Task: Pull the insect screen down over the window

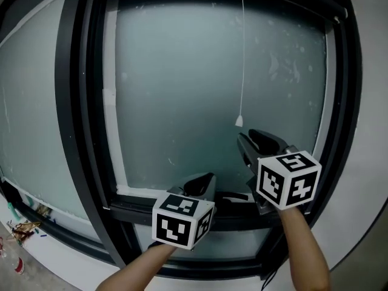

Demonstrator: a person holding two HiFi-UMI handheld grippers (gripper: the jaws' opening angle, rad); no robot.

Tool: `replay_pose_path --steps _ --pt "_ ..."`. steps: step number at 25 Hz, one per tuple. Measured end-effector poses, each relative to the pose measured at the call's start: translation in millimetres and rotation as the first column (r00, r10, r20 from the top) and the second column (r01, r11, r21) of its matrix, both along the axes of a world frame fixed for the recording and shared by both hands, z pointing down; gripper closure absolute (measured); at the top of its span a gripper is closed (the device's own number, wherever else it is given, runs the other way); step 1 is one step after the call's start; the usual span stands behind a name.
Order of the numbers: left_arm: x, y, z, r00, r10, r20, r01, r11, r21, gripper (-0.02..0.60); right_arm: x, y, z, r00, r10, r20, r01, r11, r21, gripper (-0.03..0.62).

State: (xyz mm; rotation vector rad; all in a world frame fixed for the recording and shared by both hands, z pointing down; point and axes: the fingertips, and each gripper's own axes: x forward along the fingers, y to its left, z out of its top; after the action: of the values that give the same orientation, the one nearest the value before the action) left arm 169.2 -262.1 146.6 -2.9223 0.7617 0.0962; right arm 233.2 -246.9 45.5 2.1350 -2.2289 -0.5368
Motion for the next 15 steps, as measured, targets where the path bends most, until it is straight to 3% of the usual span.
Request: replay_pose_path --steps 6,12,15 --pt "22 -7 -20 0.997 -0.074 -0.002 0.074 0.997 0.019 0.569 35 -20 -40 0.999 -0.049 -0.024 0.049 0.999 0.010 0.470" --pt "28 -21 -23 0.989 -0.148 0.000 0.148 0.988 0.034 0.572 36 -48 -57 0.988 -0.152 -0.031 0.151 0.988 -0.018 0.470" --pt "27 -25 -24 0.986 -0.164 0.003 0.164 0.986 0.030 0.572 35 -57 -61 0.986 -0.165 -0.037 0.164 0.986 -0.018 0.510"
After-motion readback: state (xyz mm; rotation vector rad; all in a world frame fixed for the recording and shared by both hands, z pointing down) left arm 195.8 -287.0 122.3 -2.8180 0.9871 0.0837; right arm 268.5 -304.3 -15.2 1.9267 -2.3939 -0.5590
